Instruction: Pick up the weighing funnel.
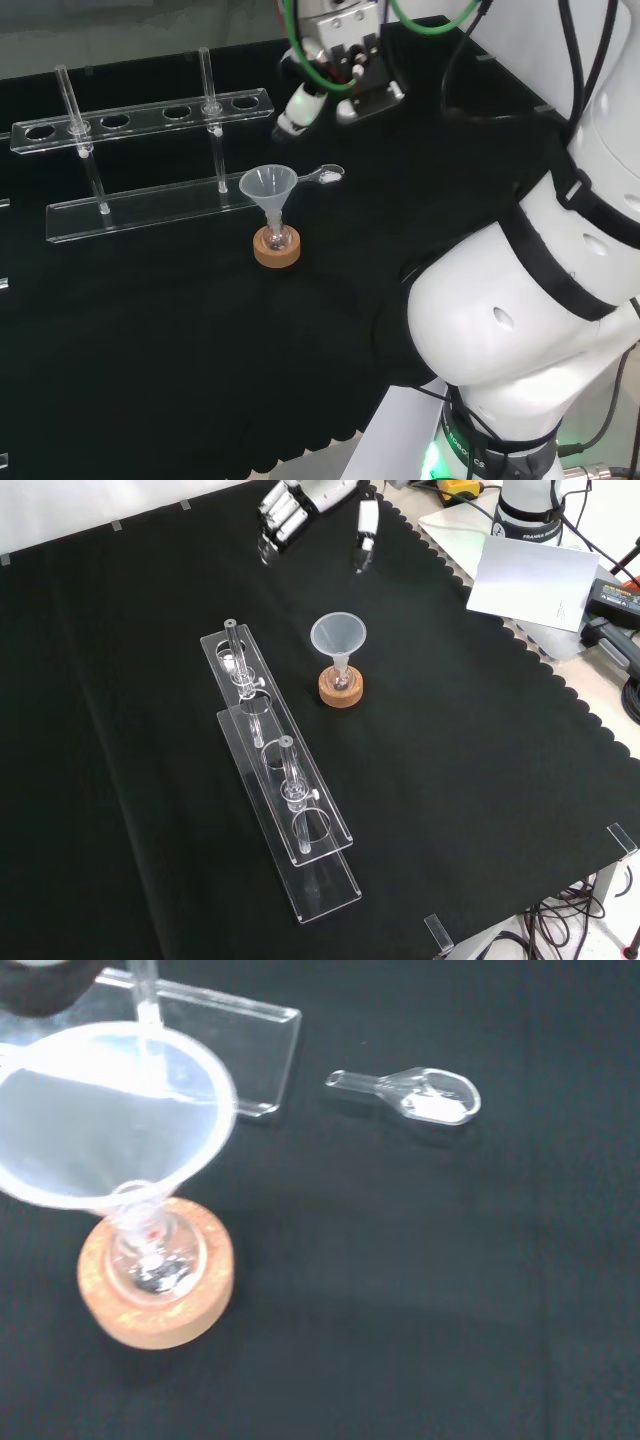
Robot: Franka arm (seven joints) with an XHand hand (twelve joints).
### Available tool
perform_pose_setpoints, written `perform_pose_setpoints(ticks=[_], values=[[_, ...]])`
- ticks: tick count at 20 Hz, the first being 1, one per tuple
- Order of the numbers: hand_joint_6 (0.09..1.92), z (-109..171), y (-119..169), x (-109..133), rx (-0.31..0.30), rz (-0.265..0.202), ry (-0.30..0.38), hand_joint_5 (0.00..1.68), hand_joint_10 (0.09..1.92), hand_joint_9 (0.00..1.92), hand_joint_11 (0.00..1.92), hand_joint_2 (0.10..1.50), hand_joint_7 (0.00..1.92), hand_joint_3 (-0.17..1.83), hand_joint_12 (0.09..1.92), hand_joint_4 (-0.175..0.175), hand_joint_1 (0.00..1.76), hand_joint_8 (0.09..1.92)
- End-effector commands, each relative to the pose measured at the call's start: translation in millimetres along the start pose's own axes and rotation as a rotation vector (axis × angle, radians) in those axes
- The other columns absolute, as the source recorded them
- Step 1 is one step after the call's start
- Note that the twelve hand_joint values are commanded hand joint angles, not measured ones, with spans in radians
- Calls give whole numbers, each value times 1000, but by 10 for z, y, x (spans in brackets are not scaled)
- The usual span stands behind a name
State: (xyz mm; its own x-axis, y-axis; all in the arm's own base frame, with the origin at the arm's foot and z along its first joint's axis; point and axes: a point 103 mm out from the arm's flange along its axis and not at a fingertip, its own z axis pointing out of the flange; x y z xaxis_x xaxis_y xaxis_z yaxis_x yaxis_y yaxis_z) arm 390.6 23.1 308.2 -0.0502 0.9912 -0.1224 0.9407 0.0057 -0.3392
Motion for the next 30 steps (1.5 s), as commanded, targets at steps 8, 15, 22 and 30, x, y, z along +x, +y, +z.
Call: perform_pose_setpoints(ticks=[8,15,22,30], values=[[87,48,330,-549,0,34,86,345,684,415,278,696,161,217,1454,-46,693,675],[87,209,830,-939,-8,64,141,484,591,528,349,657,269,380,1394,-36,890,662],[87,494,1353,-1173,1,62,190,531,577,569,377,615,313,462,1382,-29,890,664],[87,832,1804,-1210,20,50,172,596,562,639,435,586,386,476,1350,-13,851,668]])
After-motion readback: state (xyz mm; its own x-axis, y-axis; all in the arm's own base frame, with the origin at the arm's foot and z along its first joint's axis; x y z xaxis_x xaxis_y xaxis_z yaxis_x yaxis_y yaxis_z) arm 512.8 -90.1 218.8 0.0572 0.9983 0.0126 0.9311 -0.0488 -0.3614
